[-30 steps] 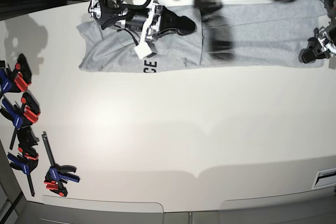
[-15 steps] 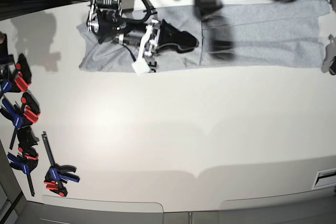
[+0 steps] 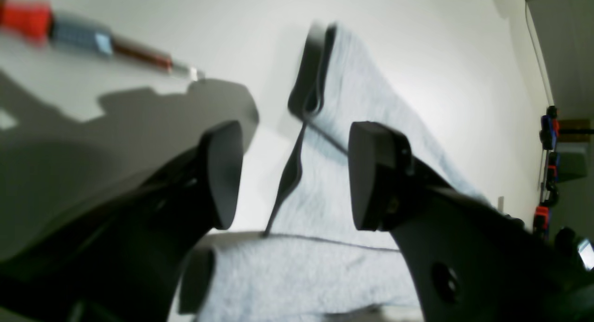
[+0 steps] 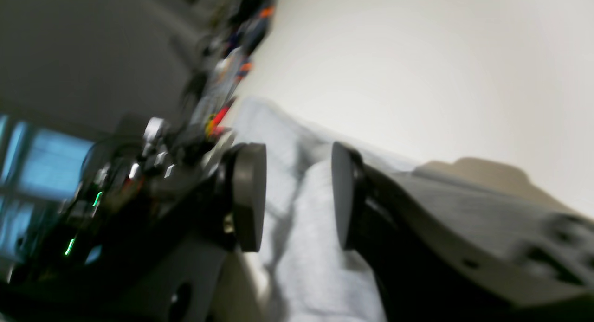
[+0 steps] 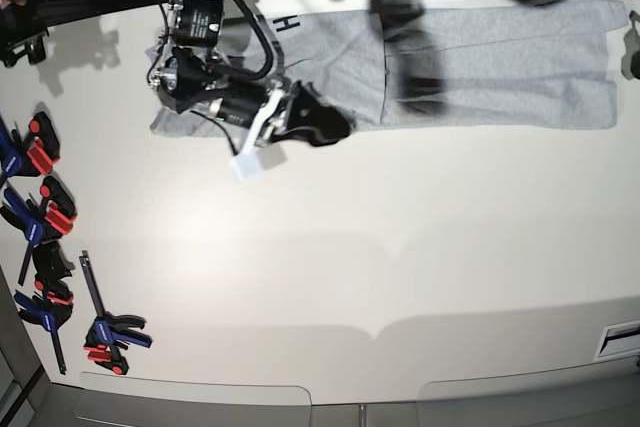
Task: Fold the T-shirt properly
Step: 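Withdraw the right gripper and move the left gripper to the shirt's end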
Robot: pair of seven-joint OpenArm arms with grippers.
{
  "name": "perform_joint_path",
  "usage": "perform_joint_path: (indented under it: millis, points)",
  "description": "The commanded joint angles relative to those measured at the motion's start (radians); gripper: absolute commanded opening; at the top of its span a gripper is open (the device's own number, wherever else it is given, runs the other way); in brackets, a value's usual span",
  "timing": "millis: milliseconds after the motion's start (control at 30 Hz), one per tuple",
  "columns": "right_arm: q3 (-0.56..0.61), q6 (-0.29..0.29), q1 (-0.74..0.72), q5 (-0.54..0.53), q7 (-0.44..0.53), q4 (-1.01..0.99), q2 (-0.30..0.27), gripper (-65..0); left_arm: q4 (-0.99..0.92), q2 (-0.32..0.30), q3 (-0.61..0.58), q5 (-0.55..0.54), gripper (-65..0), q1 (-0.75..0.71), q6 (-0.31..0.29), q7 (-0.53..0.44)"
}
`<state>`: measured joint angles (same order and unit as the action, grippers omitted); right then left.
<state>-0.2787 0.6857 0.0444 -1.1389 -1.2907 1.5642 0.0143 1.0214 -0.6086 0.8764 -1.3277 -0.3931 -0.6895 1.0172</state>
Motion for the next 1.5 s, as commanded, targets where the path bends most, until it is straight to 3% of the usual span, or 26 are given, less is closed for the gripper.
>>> perform_joint_path:
  millis: [0,233,367,567,933,1267,1367,1467]
  points:
    - [-0.03,0.012,-0.016,-0.029,0.03,0.018,-0.003,-42.7,0.014,-0.011,0.007,-0.023,-31.7,-0.007,-0.009,-0.008]
    - [-0.295,0.012,-0.016,-0.033,0.031,0.018,-0.01,-42.8,0.014,0.091,0.007,-0.022,-31.7,-0.006,-0.009,-0.023]
    - [-0.385,0.012,-0.016,-0.05,0.031,0.018,-0.043,-42.8,0.014,0.122,0.006,0.024,-31.7,-0.001,-0.009,-0.073]
    - [-0.397,0.012,-0.016,-0.049,0.031,0.018,-0.095,-42.8,0.014,0.146,0.005,0.082,-31.7,0.032,-0.009,-0.101]
    - [-0.397,0.012,-0.016,-0.049,0.031,0.018,-0.097,-42.8,0.014,0.146,-0.005,0.082,-31.7,0.095,-0.009,-0.076]
    - [-0.395,0.012,-0.016,-0.048,0.031,0.018,-0.097,-42.8,0.014,0.146,-0.187,0.082,-32.0,0.108,-0.009,-0.128]
    - [-0.395,0.012,-0.016,-0.045,0.029,0.018,-0.097,-42.8,0.014,0.145,-0.192,0.082,-36.6,0.114,-0.009,-0.129]
    - [-0.395,0.012,-0.016,-0.045,0.027,0.018,-0.097,-42.8,0.014,0.145,-0.191,0.081,-53.5,0.113,-0.009,-0.129]
